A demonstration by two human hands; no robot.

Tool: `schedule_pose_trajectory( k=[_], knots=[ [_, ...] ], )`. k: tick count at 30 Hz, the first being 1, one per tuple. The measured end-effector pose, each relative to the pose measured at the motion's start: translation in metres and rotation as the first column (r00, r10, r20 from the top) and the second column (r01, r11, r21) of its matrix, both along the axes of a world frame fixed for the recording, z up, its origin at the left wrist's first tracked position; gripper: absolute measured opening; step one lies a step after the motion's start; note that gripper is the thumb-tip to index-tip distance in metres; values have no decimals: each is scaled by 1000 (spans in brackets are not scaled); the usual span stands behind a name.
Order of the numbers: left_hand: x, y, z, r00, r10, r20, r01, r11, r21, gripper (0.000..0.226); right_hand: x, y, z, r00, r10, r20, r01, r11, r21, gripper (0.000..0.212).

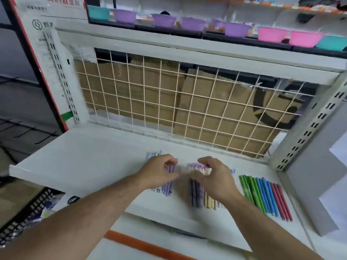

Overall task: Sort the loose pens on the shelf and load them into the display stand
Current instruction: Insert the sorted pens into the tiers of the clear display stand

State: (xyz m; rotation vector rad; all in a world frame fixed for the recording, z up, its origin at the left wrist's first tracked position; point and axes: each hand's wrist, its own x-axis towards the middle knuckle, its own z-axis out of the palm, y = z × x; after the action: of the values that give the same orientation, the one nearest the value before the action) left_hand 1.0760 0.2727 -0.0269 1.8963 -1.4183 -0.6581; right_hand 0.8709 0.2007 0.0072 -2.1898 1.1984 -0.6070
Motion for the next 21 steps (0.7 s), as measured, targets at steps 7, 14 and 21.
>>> schedule_pose_trajectory(
  k=[7, 14, 21],
  knots=[
    [66, 18, -20, 955, 296, 31, -297, 954, 43, 27, 57, 13, -14, 1000, 23, -9, -22, 999, 33, 38],
    [68, 8, -21, 944, 308, 117, -327, 922, 208, 54, 76, 8, -20, 1000, 10, -12, -9, 999, 31, 31],
    [66, -3, -22, 936, 280, 213, -333, 901, 277, 68, 81, 5, -21, 1000, 13, 28, -14, 999, 32, 29]
  ],
)
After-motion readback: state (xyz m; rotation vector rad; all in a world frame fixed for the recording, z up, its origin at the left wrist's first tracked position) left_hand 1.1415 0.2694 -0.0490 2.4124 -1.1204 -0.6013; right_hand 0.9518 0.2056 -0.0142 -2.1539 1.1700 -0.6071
